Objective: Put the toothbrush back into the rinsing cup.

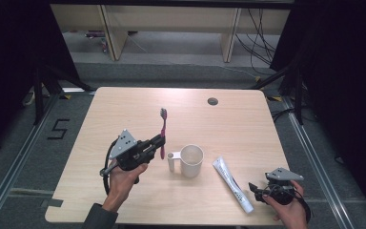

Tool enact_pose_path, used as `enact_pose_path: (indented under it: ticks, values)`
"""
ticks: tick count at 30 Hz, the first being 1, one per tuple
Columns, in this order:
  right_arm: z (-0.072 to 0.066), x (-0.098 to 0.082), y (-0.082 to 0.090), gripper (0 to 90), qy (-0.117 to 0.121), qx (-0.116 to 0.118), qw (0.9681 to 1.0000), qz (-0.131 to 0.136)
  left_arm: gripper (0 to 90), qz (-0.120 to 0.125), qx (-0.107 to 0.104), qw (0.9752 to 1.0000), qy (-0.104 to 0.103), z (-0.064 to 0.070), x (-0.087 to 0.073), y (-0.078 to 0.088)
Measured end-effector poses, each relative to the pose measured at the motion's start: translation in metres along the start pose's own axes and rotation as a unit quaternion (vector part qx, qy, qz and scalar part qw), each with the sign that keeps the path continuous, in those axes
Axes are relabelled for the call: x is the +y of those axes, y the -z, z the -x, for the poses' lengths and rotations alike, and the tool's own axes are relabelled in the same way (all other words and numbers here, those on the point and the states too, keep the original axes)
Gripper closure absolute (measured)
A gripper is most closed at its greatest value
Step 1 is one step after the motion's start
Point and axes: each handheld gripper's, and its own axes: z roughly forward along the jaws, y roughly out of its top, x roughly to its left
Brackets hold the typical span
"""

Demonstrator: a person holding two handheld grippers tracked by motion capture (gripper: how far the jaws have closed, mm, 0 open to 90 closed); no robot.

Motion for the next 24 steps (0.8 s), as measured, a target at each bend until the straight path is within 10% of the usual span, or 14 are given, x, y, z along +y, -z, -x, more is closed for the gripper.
enact_pose_path:
  ticks: [24]
  values:
    - [0.001,0.0,-0.003,23.8,0.012,0.013,0.9998,0.009,83.2,0.009,-0.007,0.9998,-0.016,-0.002,-0.016,-0.023]
